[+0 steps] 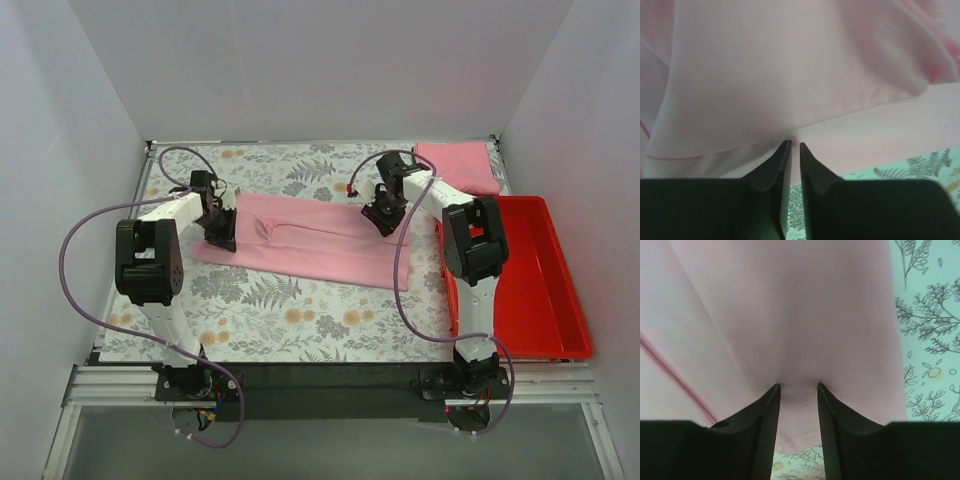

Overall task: Fold and stack the t-shirts
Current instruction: Fold the tshirt

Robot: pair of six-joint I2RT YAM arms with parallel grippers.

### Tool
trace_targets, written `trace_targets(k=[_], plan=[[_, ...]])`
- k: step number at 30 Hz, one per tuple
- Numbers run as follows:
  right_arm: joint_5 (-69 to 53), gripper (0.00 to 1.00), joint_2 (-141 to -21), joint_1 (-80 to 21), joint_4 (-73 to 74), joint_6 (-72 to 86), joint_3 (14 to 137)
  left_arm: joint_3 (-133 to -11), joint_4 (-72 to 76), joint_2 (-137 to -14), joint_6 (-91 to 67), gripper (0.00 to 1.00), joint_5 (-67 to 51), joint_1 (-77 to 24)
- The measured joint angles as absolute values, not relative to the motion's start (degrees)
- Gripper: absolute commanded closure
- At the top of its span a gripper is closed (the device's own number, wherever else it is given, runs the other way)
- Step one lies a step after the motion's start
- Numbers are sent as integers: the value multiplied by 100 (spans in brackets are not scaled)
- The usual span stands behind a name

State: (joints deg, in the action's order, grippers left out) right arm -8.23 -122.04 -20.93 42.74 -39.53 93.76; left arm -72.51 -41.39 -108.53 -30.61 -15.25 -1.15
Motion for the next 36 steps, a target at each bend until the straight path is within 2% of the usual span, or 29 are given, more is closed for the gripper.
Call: trace_targets(k=[4,10,17,25,36], plan=[[-930,52,-12068,-2099,4442,-3970,9323,-7559,-4261,-10818,-2661,75,-2102,-93],[-1273,53,-11478,-2097,4794,-4042,9268,-8936,-4353,-10962,-2270,69,-2412,-97],[-1559,53,-11174,-2097,5153,-4272,8757,-10217,-4327,-12038,-2099,64,-2388,-95],[-1557,50,-11181,-2097,5476,-4506,8289,-10519,-4442,-12908,-1946,63,-2134,-93],[-1553,50,-11183,-2062,5577,-4615,8031,-10519,-4453,-12967,-1879,60,-1973,-93]])
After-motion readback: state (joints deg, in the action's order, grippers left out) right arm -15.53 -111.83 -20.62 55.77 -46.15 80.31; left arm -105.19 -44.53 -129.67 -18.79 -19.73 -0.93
